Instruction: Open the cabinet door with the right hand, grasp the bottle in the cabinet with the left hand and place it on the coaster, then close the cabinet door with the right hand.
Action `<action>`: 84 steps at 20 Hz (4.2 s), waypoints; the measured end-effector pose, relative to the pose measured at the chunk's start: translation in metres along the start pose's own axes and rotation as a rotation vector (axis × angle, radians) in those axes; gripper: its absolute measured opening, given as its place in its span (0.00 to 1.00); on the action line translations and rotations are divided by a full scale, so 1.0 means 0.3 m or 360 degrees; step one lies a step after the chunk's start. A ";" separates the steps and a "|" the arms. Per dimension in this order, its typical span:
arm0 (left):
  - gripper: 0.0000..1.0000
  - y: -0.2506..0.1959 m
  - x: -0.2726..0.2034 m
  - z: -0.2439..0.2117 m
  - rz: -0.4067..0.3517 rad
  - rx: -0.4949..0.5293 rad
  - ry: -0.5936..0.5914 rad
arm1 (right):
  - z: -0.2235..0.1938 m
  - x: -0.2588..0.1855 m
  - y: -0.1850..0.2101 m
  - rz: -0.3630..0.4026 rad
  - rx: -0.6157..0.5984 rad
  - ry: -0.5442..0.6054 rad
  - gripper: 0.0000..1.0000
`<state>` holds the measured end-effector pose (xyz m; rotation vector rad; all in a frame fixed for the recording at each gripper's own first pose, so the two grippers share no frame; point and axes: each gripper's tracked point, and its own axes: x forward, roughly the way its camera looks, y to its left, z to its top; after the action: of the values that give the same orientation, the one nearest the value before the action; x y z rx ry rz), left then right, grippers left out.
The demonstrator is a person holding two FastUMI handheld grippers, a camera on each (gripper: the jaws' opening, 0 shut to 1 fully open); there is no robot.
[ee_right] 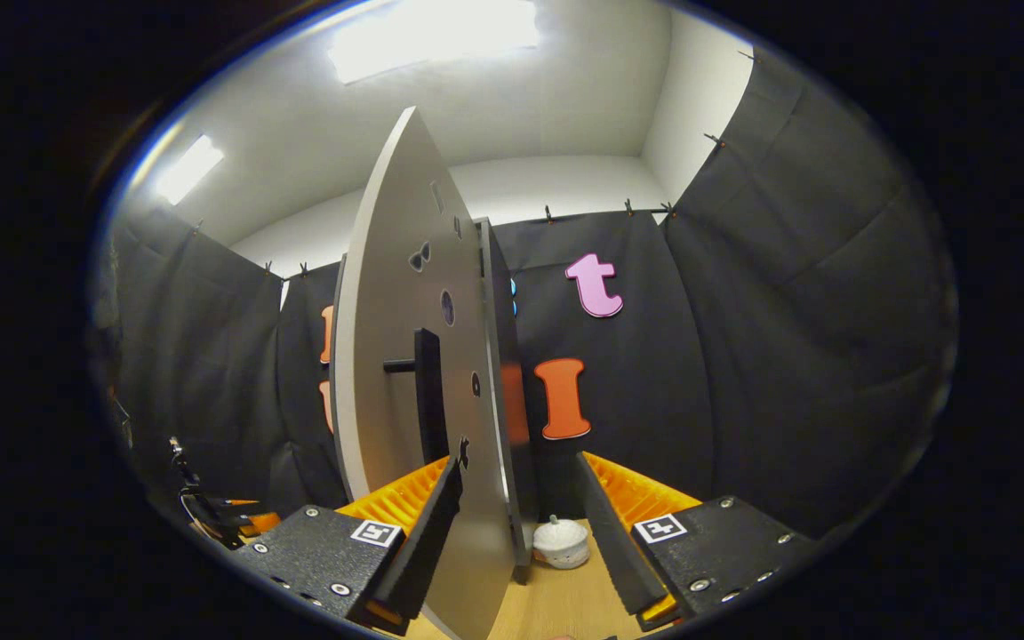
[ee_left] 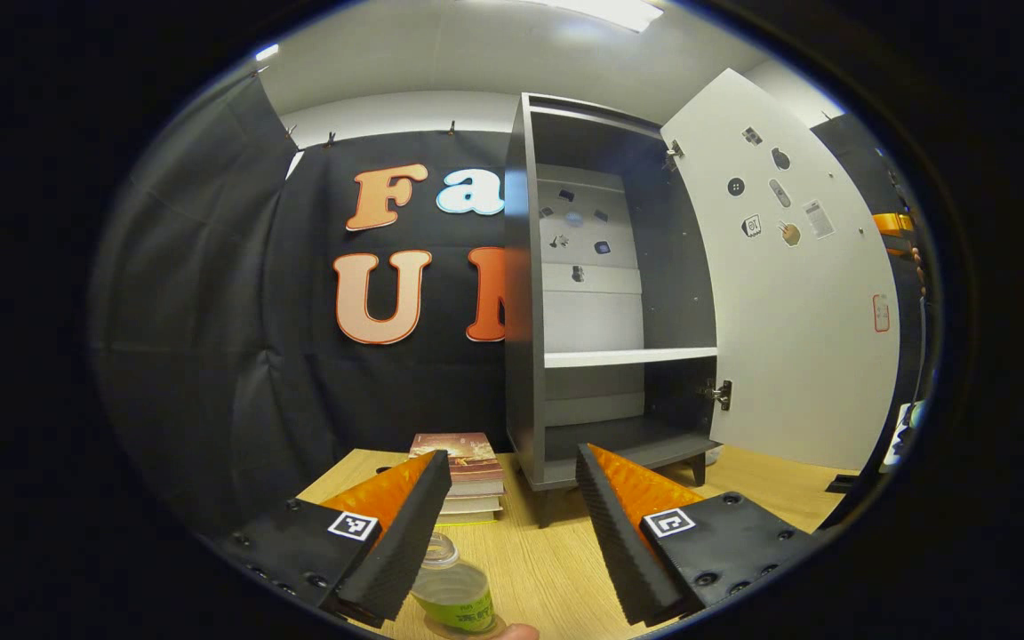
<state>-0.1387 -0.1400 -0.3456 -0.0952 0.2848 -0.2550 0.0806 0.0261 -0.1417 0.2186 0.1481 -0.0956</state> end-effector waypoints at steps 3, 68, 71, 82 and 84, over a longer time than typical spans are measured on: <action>0.93 0.000 -0.001 0.003 -0.0001 0.0004 -0.0007 | -0.002 -0.019 0.016 0.0029 0.0027 0.0016 0.80; 0.93 0.616 -0.143 0.154 0.0587 0.0031 -0.0135 | -0.156 0.264 0.532 0.0487 -0.0204 0.0250 0.93; 0.93 0.613 -0.135 0.185 0.0588 0.0042 -0.0148 | -0.153 0.269 0.516 0.0440 -0.0226 0.0253 0.94; 0.93 0.442 -0.005 0.412 0.0442 0.0036 -0.0172 | -0.145 0.275 0.455 0.0343 -0.0207 0.0274 0.95; 0.93 0.424 0.025 0.462 0.0441 0.0023 -0.0177 | -0.111 0.255 0.444 0.0351 -0.0218 0.0230 0.95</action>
<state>-0.0619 -0.0115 -0.2315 -0.0546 0.1830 0.0237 0.1660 0.1570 -0.1579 0.1042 0.2724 0.1501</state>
